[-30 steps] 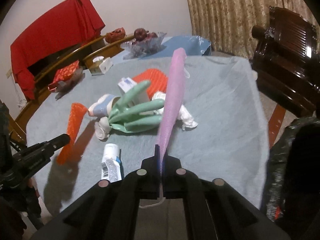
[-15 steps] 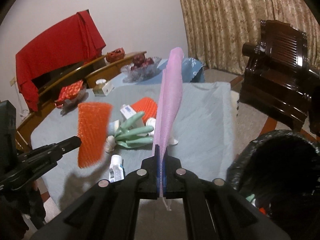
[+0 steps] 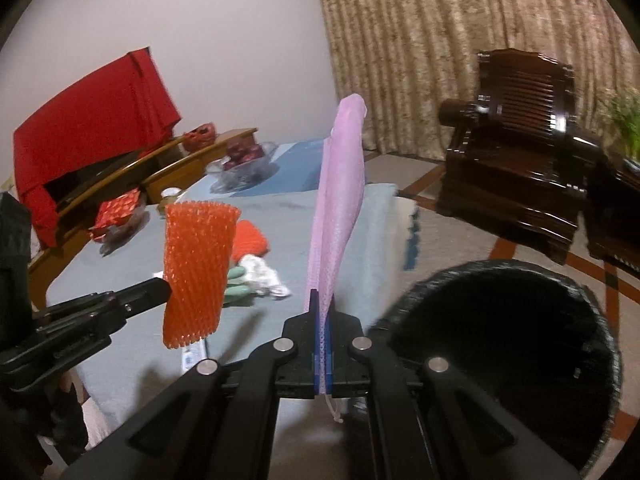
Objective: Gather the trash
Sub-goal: 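Carry the foam sleeve and pink mask over the bin with both tools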
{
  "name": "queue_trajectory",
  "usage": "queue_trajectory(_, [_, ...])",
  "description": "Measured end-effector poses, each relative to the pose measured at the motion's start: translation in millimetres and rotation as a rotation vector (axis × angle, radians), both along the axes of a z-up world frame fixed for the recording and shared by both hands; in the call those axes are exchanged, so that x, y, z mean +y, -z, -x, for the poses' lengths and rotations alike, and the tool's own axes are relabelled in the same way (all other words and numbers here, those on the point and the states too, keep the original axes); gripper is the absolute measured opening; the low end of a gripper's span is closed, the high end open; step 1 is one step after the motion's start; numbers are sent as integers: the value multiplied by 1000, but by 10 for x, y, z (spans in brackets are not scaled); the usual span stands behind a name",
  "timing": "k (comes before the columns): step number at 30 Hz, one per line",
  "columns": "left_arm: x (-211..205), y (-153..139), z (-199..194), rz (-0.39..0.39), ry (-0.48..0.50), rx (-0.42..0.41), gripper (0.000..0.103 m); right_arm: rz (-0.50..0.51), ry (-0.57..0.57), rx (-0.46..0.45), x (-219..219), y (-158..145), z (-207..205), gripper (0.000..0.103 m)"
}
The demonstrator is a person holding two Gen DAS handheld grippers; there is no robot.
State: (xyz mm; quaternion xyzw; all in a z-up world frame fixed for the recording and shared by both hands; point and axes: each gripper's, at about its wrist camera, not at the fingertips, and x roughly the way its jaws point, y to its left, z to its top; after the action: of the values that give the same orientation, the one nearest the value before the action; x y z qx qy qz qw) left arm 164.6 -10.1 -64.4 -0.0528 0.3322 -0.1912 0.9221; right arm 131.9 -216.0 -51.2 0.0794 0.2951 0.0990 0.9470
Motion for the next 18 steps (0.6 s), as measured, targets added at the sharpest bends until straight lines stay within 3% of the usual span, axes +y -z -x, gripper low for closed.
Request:
queue_trajectory(9, [-785, 79, -6, 2, 140, -29, 1, 50, 161, 19, -697, 79, 285, 2])
queue_trajectory(18, [-1560, 272, -90, 29, 283, 5, 1, 66, 288, 70, -1205, 281, 467, 2])
